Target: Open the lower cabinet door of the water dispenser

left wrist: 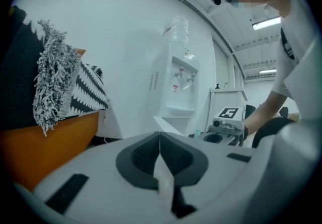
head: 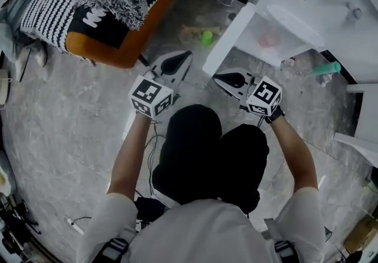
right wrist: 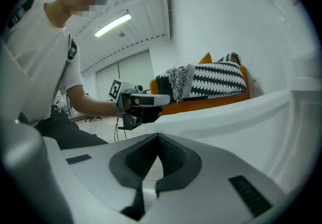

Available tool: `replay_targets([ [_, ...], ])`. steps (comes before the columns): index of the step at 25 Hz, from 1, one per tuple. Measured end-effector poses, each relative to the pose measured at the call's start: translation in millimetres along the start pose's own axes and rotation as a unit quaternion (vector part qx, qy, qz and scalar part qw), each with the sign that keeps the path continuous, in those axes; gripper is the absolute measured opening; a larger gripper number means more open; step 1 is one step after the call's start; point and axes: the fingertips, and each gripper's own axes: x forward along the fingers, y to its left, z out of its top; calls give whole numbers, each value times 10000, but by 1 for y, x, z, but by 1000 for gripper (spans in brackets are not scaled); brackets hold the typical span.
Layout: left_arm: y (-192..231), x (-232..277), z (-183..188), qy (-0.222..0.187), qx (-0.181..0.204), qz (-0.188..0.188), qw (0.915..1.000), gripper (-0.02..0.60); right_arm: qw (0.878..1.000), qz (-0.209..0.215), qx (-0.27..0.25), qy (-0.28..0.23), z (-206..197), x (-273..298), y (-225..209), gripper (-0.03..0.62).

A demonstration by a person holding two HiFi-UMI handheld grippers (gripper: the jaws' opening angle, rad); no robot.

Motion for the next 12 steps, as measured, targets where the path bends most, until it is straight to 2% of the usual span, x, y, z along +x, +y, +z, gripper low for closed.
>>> replay_targets([
  [4, 9, -9, -2, -11, -44, 161, 9999, 14, 9995, -92, 273, -120, 4, 16, -8, 8],
  [12, 27, -32, 2, -57, -36, 643, 9979, 14, 9981, -234, 463, -338, 17, 52, -26, 8],
])
